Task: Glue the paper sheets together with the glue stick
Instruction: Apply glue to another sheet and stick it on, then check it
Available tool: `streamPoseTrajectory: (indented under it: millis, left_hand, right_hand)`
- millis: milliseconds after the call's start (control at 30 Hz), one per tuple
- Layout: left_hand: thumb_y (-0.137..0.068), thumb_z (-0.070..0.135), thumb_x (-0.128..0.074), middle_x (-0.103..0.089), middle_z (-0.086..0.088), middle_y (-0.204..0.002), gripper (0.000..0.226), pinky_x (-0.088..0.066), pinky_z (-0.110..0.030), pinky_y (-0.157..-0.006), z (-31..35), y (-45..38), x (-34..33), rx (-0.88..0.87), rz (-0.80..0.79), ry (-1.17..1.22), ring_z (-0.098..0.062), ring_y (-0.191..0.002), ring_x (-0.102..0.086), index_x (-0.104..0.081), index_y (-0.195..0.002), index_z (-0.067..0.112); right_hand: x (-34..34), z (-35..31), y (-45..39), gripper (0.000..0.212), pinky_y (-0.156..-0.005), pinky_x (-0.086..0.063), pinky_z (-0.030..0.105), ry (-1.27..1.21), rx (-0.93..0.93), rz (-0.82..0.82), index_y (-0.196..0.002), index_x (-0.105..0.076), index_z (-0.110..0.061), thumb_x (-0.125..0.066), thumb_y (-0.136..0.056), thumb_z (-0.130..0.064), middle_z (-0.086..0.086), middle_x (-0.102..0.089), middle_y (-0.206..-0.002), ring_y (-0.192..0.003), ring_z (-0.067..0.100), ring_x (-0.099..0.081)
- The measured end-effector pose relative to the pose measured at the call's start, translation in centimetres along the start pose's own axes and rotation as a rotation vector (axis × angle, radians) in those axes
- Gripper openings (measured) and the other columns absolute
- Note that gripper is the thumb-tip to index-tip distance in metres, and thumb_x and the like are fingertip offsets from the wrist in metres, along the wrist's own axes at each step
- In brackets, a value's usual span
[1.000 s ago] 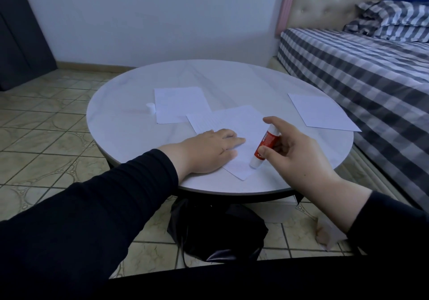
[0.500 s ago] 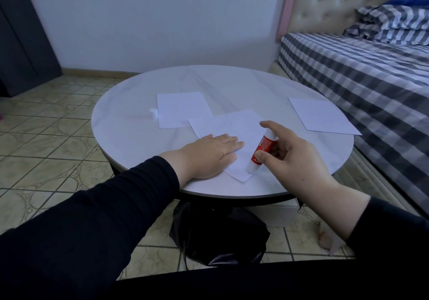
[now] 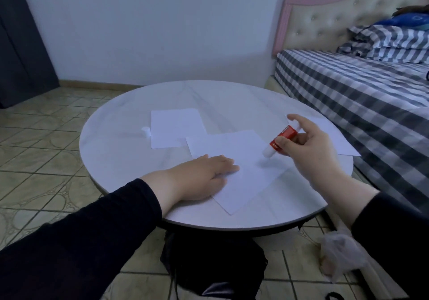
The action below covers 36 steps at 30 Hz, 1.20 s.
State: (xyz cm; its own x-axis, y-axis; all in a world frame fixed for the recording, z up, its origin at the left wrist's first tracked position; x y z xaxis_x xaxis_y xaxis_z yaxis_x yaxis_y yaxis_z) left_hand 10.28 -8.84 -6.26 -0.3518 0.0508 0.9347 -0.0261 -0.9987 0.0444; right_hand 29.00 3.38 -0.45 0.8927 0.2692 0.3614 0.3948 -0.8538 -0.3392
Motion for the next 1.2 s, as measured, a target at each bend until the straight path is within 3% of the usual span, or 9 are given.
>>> streamPoseTrajectory:
  millis: [133,267,433,633,767,867,967,1067,1200]
  left_hand:
    - [-0.095,0.015,-0.041,-0.027,0.017,-0.156,0.054,-0.012,-0.024,-0.119,0.4,-0.4,0.8,0.037,-0.007,0.041,-0.002,-0.143,-0.022,-0.036,-0.147,0.031]
    - [-0.101,0.036,-0.040,-0.038,0.014,-0.149,0.053,-0.030,-0.025,-0.109,1.9,-0.8,0.4,0.024,0.023,-0.028,-0.009,-0.134,-0.038,-0.025,-0.150,0.026]
    - [-0.101,0.041,-0.039,-0.033,0.017,-0.152,0.053,-0.026,-0.018,-0.108,1.6,-1.1,0.4,0.002,0.040,-0.021,-0.002,-0.137,-0.031,-0.023,-0.150,0.028]
    - [-0.101,0.042,-0.038,-0.027,0.022,-0.154,0.049,-0.020,-0.010,-0.101,1.5,-1.2,0.5,-0.020,0.024,-0.039,0.006,-0.136,-0.022,-0.029,-0.147,0.026]
    - [-0.101,0.041,-0.039,-0.032,0.017,-0.151,0.040,-0.031,-0.025,-0.109,1.8,-0.8,0.9,-0.016,0.024,-0.082,-0.002,-0.136,-0.031,-0.044,-0.137,0.024]
    - [-0.101,0.040,-0.039,-0.036,0.013,-0.146,0.038,-0.039,-0.035,-0.103,1.8,-0.4,1.1,0.000,0.027,-0.121,-0.008,-0.131,-0.038,-0.048,-0.134,0.024]
    - [-0.102,0.037,-0.037,-0.034,0.011,-0.151,0.041,-0.031,-0.034,-0.111,1.9,-0.1,0.9,0.004,0.017,-0.100,-0.010,-0.137,-0.033,-0.043,-0.141,0.025]
    - [-0.104,0.039,-0.031,-0.014,0.010,-0.161,0.051,-0.005,-0.022,-0.119,1.7,0.3,0.2,-0.019,-0.026,-0.129,-0.004,-0.147,-0.008,-0.023,-0.152,0.026]
    - [-0.103,0.045,-0.024,0.004,0.011,-0.162,0.058,0.007,-0.024,-0.119,1.0,0.8,-0.5,-0.029,-0.070,-0.178,-0.001,-0.147,0.007,-0.005,-0.155,0.028]
  right_hand:
    - [-1.3,1.0,-4.9,0.045,-0.085,-0.051,0.035,0.000,0.002,0.043,-0.122,-0.053,-0.039,-0.068,-0.086,-0.017,0.010,-0.070,-0.079,-0.082,0.018,-0.072]
    - [-3.9,2.6,-7.9,0.047,-0.090,-0.055,0.041,-0.019,-0.007,-0.075,-0.119,-0.055,-0.041,-0.071,-0.083,-0.016,0.006,-0.069,-0.076,-0.079,0.018,-0.072]
    - [-6.8,3.4,-8.9,0.050,-0.082,-0.055,0.034,0.085,0.054,-0.191,-0.124,-0.052,-0.044,-0.070,-0.084,-0.019,0.006,-0.070,-0.088,-0.087,0.019,-0.070]
    - [-7.1,4.0,-9.6,0.048,-0.086,-0.053,0.032,0.114,0.078,-0.130,-0.121,-0.052,-0.044,-0.069,-0.084,-0.019,0.002,-0.069,-0.087,-0.089,0.018,-0.068]
    - [-7.0,2.9,-8.3,0.047,-0.089,-0.054,0.033,-0.038,0.100,-0.155,-0.120,-0.054,-0.041,-0.070,-0.085,-0.016,0.006,-0.071,-0.086,-0.087,0.019,-0.070]
    - [-8.1,2.3,-7.0,0.049,-0.083,-0.053,0.029,0.078,0.167,-0.255,-0.124,-0.053,-0.039,-0.071,-0.084,-0.016,0.003,-0.067,-0.082,-0.079,0.015,-0.065]
    - [-8.2,2.5,-7.2,0.051,-0.080,-0.050,0.025,0.150,0.154,-0.200,-0.126,-0.051,-0.041,-0.069,-0.085,-0.018,-0.008,-0.063,-0.078,-0.074,0.006,-0.060]
    - [-7.8,2.4,-6.8,0.052,-0.088,-0.054,0.034,0.070,0.133,-0.171,-0.124,-0.053,-0.044,-0.071,-0.084,-0.017,-0.007,-0.065,-0.080,-0.081,0.011,-0.064]
    - [-8.6,1.5,-5.5,0.050,-0.084,-0.052,0.026,0.074,0.180,-0.293,-0.127,-0.053,-0.038,-0.071,-0.085,-0.018,-0.004,-0.067,-0.080,-0.080,0.011,-0.065]
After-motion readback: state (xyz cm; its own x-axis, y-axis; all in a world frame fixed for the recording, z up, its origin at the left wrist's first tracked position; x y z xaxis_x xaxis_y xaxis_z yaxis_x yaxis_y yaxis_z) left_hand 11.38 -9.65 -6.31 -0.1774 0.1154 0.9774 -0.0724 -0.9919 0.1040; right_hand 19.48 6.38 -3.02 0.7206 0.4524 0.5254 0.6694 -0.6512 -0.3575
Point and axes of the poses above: each hand's wrist, its own y-axis away from the middle knuckle, its own x-axis out of the back of the hand, z = x × y, the point moved 4 cm from there along -y, towards the middle knuckle
